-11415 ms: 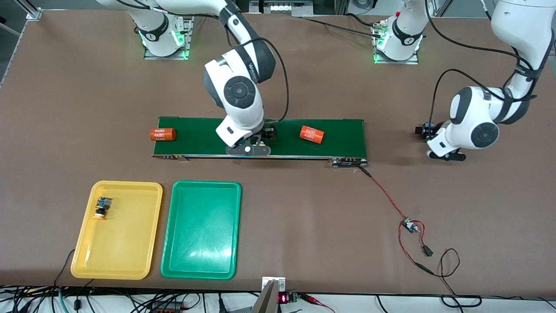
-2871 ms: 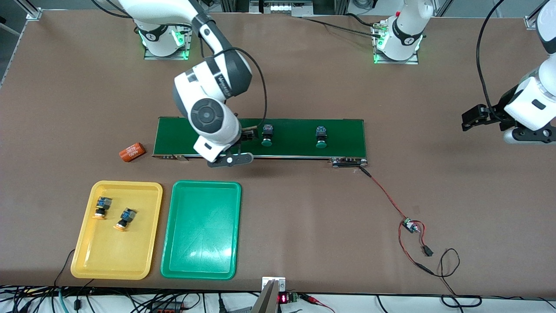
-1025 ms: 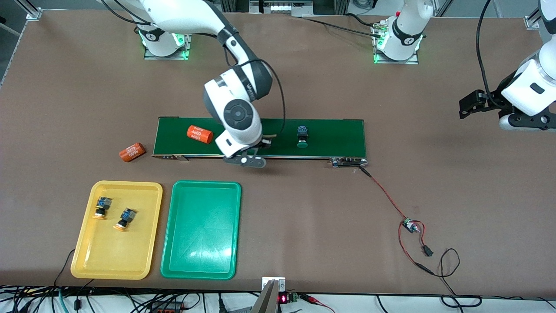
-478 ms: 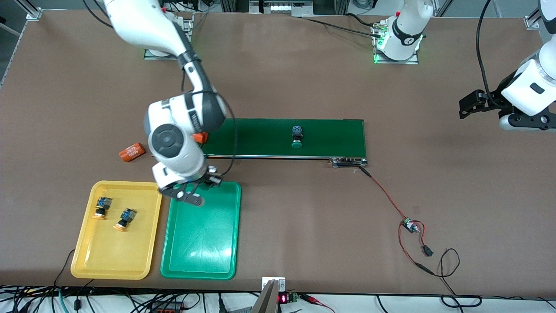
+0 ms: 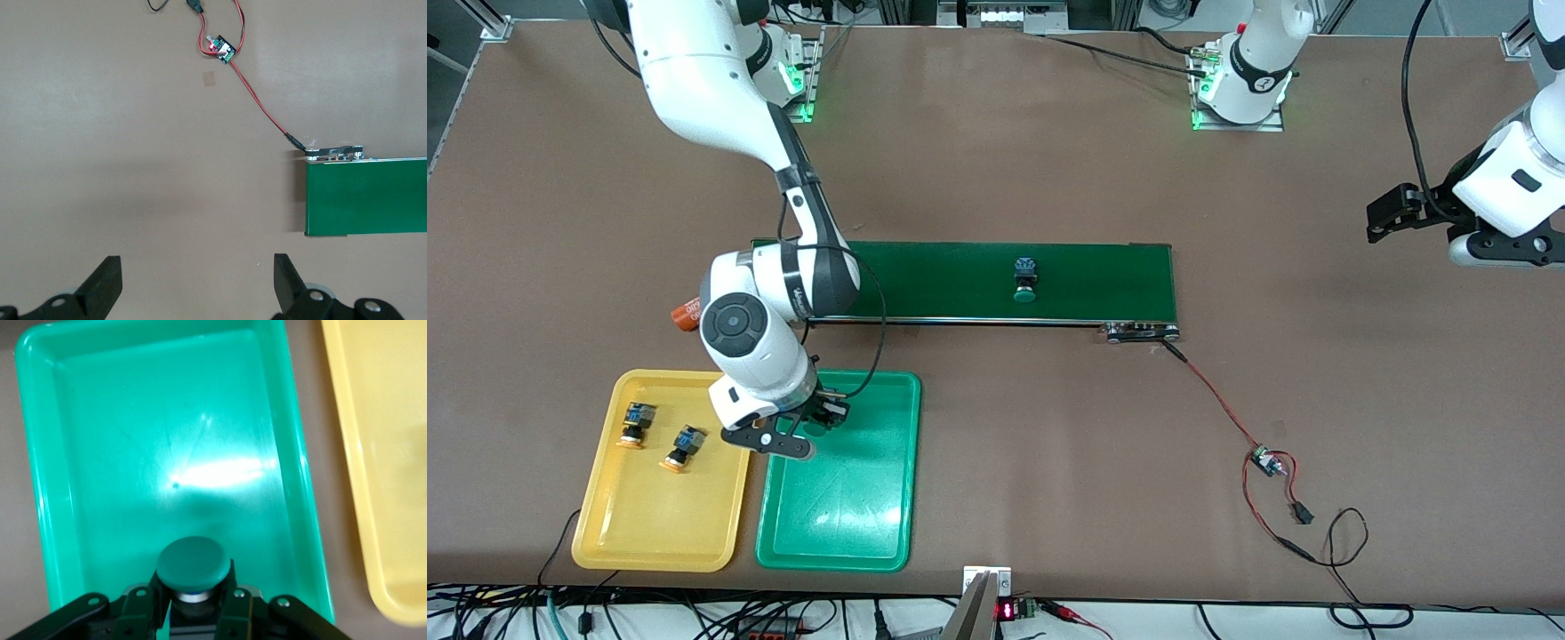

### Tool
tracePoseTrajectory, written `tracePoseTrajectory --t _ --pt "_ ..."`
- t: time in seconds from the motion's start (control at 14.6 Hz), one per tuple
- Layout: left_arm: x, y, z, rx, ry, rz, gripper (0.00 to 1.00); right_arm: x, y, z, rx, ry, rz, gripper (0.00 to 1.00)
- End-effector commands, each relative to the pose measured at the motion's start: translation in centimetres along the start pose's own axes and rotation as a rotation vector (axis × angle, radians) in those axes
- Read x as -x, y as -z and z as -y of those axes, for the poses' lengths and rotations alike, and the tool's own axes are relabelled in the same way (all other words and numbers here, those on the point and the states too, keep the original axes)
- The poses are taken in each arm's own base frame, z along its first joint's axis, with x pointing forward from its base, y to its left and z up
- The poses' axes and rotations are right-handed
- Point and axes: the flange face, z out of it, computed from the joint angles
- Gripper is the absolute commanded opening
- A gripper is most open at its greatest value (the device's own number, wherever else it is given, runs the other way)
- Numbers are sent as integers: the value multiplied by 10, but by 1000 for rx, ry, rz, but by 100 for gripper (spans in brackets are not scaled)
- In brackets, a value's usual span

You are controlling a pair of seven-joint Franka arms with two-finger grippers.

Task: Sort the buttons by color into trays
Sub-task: 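Carry the green button with the right gripper into the green tray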

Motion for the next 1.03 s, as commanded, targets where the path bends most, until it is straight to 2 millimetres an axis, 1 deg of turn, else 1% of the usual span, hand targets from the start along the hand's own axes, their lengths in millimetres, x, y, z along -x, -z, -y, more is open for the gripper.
tracePoseTrajectory --t 0.0,0.14,0.27,0.48,0.68,0.75,0.82,0.89,0.96 --pt "3 7 -1 -18 -18 3 100 -20 -12 -6 -6 55 -40 0" --pt "3 7 -1 -18 -18 3 100 -27 -19 -12 0 81 -46 0" --pt "3 7 -1 -18 -18 3 100 -27 -28 -11 -1 93 -56 0" --pt "3 7 -1 -18 -20 3 100 -20 -48 -10 5 107 -48 0" --pt "3 7 0 -20 -20 2 100 -14 -64 -12 19 134 -28 0" --pt "3 7 -1 -18 -20 3 100 -15 -64 -13 18 141 -25 38" --pt "2 6 -1 -18 -20 4 100 -15 -64 -14 17 142 -25 95" --pt "2 6 -1 -20 -20 4 100 -16 -60 -13 13 141 -27 100" --pt "2 6 -1 -18 -20 3 100 -16 -55 -12 12 141 -24 100"
